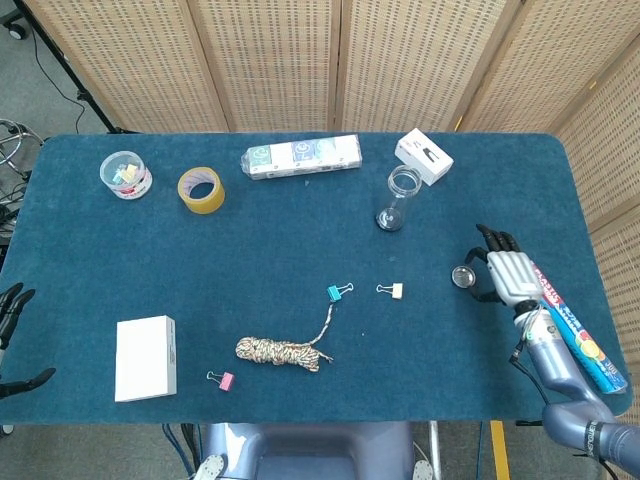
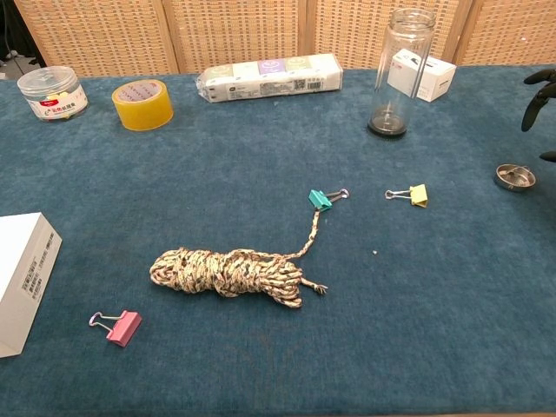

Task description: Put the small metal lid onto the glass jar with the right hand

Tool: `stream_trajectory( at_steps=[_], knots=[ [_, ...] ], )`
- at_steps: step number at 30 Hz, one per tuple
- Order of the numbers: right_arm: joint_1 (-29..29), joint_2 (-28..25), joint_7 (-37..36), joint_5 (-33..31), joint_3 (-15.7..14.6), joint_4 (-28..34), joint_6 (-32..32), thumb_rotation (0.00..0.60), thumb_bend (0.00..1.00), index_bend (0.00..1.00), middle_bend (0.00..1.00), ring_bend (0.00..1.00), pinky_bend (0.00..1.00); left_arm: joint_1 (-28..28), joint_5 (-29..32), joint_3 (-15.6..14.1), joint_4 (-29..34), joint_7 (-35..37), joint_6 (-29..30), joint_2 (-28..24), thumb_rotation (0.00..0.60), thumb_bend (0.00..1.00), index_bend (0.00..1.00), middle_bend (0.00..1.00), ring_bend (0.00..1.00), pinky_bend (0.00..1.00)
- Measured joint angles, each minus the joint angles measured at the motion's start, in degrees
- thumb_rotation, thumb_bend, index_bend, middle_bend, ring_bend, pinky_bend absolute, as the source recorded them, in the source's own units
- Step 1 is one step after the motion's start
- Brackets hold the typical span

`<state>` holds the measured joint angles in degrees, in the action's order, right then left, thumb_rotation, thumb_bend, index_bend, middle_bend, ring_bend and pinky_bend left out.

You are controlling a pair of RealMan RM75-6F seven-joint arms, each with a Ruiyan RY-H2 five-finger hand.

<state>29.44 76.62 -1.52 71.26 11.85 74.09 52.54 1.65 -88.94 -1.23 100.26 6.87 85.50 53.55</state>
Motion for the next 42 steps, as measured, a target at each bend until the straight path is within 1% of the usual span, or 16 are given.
stream_trajectory(
  at_steps=[3,12,16,25,34,42],
  knots=[
    [0.4,1.2,0.9,-0.7,-0.2,-1.6,-0.2,0.600,0.40,0.40,0.00,0.00,0.00,0.1,-0.1,-0.1,0.0,-0.3,-0.1,0.1,0.600,0.00,0.00,0.00,0.00,0.00],
    [1.1,4.9,0.7,-1.4,-1.1,-6.2,-0.7,0.600,0.40,0.42,0.00,0.00,0.00,0.1,0.3,0.1,0.2,-0.5,-0.2,0.2,0.600,0.00,0.00,0.00,0.00,0.00],
    [1.6,6.6,0.4,-1.6,-1.1,-8.5,-1.0,0.600,0.40,0.44,0.00,0.00,0.00,0.1,0.4,0.1,0.2,-0.5,-0.2,0.2,0.600,0.00,0.00,0.00,0.00,0.00],
    [2.7,9.8,-0.1,-2.0,-1.3,-13.1,-2.3,0.600,0.40,0.44,0.00,0.00,0.00,0.1,0.7,0.2,0.2,0.1,-0.3,0.0,0.600,0.00,0.00,0.00,0.00,0.00],
    [3.2,11.4,-0.3,-2.4,-1.3,-15.9,-3.2,0.600,0.40,0.46,0.00,0.00,0.00,0.1,0.9,0.3,0.1,0.9,-0.2,-0.3,0.600,0.00,0.00,0.00,0.00,0.00],
    [3.5,11.9,-0.6,-2.5,-1.3,-16.8,-3.8,0.600,0.40,0.48,0.00,0.00,0.00,0.1,0.9,0.4,0.0,1.1,-0.2,-0.4,0.600,0.00,0.00,0.00,0.00,0.00]
  ],
)
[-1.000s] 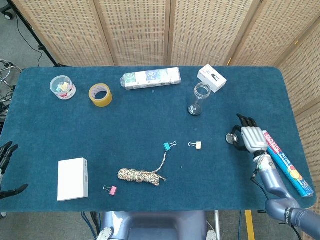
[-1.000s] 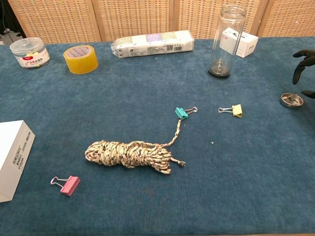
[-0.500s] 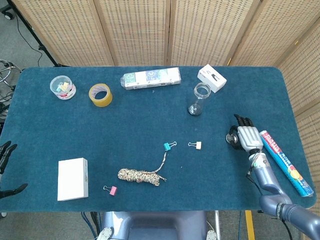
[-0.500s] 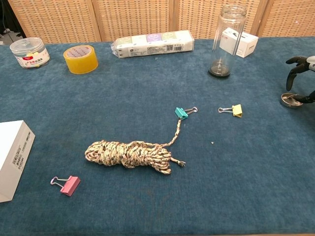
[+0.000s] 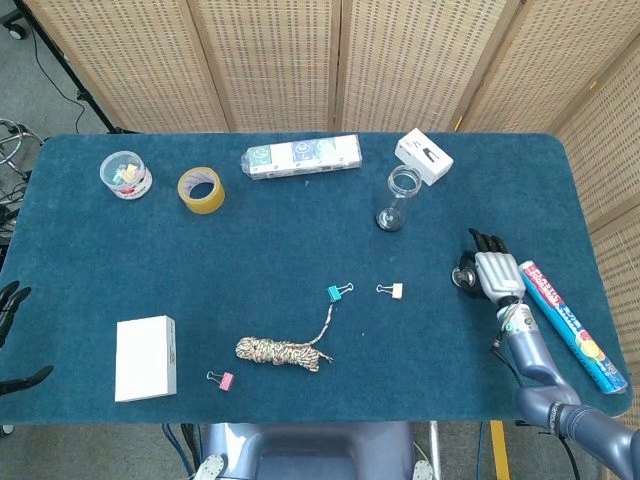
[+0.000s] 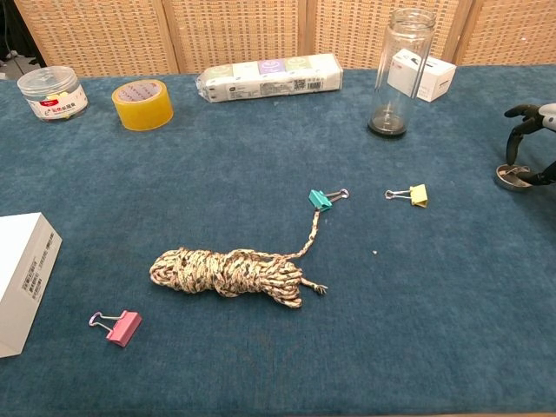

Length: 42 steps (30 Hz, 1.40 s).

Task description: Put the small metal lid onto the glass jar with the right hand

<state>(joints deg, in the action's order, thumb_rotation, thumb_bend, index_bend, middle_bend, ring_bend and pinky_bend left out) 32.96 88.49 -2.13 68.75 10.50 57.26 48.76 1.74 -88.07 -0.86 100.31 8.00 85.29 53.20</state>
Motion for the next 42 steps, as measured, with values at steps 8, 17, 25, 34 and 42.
stream_trajectory(
  at_steps=[8,17,25,34,42],
  knots=[
    [0.3,1.1,-0.1,0.1,-0.1,-1.6,-0.3,0.600,0.40,0.49,0.00,0.00,0.00,0.0,0.3,0.1,0.0,0.2,0.0,0.0,0.600,0.00,0.00,0.00,0.00,0.00],
    [0.4,1.9,-0.3,-0.1,0.1,-3.2,-0.4,0.600,0.41,0.53,0.00,0.00,0.00,0.0,0.5,0.2,0.0,0.4,-0.1,-0.1,0.600,0.00,0.00,0.00,0.00,0.00],
    [0.6,2.4,-0.1,-0.3,0.2,-4.1,-0.8,0.600,0.42,0.56,0.00,0.00,0.00,0.0,0.6,0.3,0.0,0.6,-0.1,-0.2,0.600,0.00,0.00,0.00,0.00,0.00],
    [0.8,2.6,-0.4,-0.3,0.4,-4.3,-1.1,0.600,0.50,0.57,0.00,0.00,0.00,0.0,0.7,0.4,0.0,0.8,-0.1,-0.2,0.600,0.00,0.00,0.00,0.00,0.00],
    [0.8,2.8,-0.5,-0.3,0.5,-4.2,-0.9,0.600,0.52,0.61,0.00,0.00,0.00,0.0,0.6,0.4,0.0,0.9,0.0,-0.3,0.600,0.00,0.00,0.00,0.00,0.00]
  ],
)
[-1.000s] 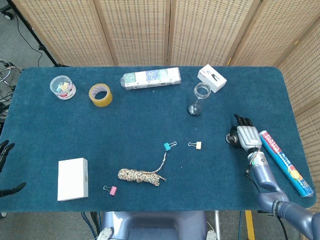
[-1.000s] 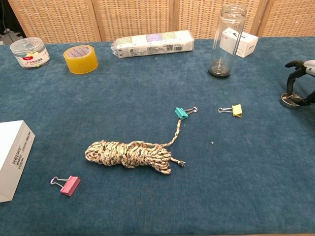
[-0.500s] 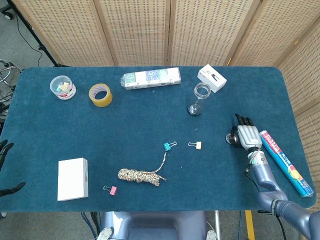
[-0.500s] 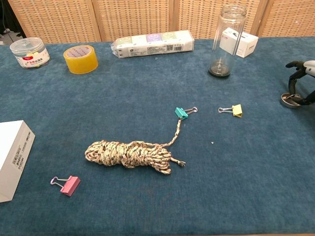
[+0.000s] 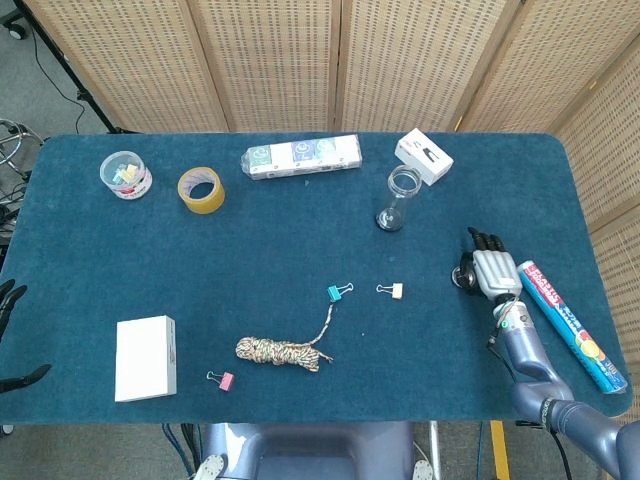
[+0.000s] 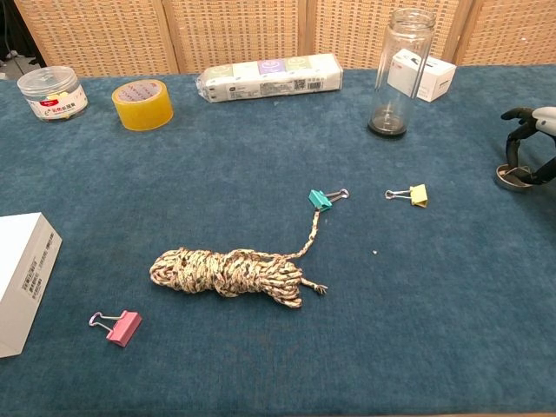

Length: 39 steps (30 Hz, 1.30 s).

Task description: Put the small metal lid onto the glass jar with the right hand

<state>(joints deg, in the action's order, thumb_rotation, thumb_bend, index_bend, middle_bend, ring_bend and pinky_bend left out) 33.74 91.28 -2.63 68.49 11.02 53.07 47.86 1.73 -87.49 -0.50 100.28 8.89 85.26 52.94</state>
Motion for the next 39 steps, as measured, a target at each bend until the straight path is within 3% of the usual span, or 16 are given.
stream_trajectory(
  at_steps=[21,39],
  knots=[
    [-0.5,-1.7,-0.6,0.5,0.7,2.9,2.0,0.600,0.53,0.63,0.00,0.00,0.00,0.0,-0.2,-0.1,0.1,0.1,-0.1,-0.1,0.600,0.00,0.00,0.00,0.00,0.00],
    [-2.0,-11.1,2.5,0.9,2.8,16.1,8.1,0.600,0.57,0.64,0.00,0.00,0.00,-0.3,-1.6,-0.6,-0.2,1.7,0.7,-0.6,0.600,0.00,0.00,0.00,0.00,0.00]
  ],
)
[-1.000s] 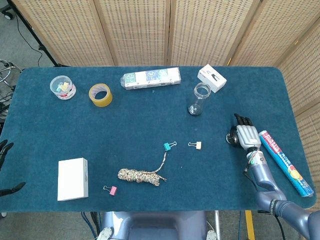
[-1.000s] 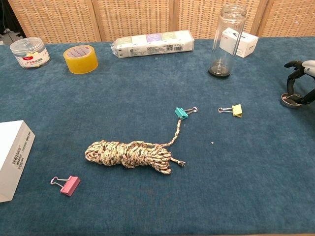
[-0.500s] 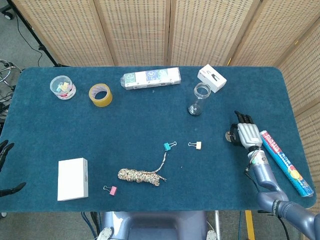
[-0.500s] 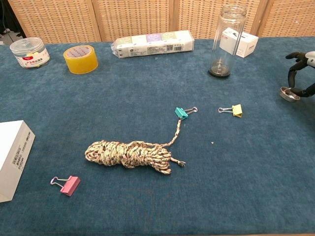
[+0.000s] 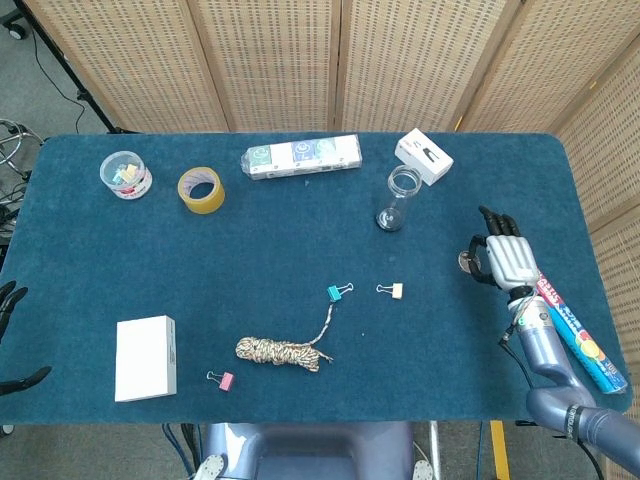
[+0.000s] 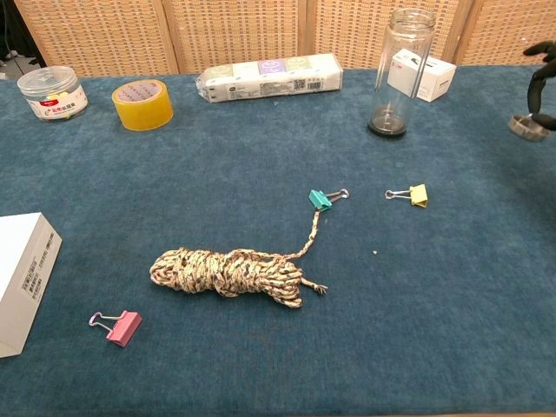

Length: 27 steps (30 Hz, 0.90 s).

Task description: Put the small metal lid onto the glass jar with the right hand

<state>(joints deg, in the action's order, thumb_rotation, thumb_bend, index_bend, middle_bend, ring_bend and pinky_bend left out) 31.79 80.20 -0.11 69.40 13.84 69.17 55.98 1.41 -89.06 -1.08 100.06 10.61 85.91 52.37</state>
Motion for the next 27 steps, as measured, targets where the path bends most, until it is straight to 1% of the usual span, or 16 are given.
stream_trajectory(
  at_steps=[6,10,13,16,19,27],
  knots=[
    [0.4,-6.1,2.7,-0.2,2.3,7.6,1.8,0.600,0.57,0.64,0.00,0.00,0.00,-0.2,-0.7,-0.2,-0.3,0.8,0.6,-0.2,0.600,0.00,0.00,0.00,0.00,0.00],
    [1.8,-10.5,5.4,-1.9,5.2,12.7,1.9,0.600,0.57,0.64,0.00,0.00,0.00,-0.3,-1.0,-0.4,-0.4,1.1,0.6,-0.3,0.600,0.00,0.00,0.00,0.00,0.00],
    [3.5,-12.3,5.8,-4.2,7.6,15.0,1.2,0.600,0.57,0.64,0.00,0.00,0.00,-0.2,-1.1,-0.4,-0.5,1.3,0.5,-0.3,0.600,0.00,0.00,0.00,0.00,0.00],
    [5.5,-13.0,6.4,-6.6,9.5,15.4,-0.2,0.600,0.57,0.64,0.00,0.00,0.00,-0.1,-1.3,-0.5,-0.5,1.4,0.5,-0.4,0.600,0.00,0.00,0.00,0.00,0.00],
    [8.0,-13.0,7.9,-9.0,10.6,14.9,-1.3,0.600,0.57,0.64,0.00,0.00,0.00,-0.1,-1.3,-0.6,-0.6,1.6,0.4,-0.4,0.600,0.00,0.00,0.00,0.00,0.00],
    [14.0,-8.7,11.4,-15.3,11.8,8.0,-4.2,0.600,0.57,0.64,0.00,0.00,0.00,0.1,-0.2,-0.2,-0.5,1.6,0.0,-0.4,0.600,0.00,0.00,0.00,0.00,0.00]
  ],
)
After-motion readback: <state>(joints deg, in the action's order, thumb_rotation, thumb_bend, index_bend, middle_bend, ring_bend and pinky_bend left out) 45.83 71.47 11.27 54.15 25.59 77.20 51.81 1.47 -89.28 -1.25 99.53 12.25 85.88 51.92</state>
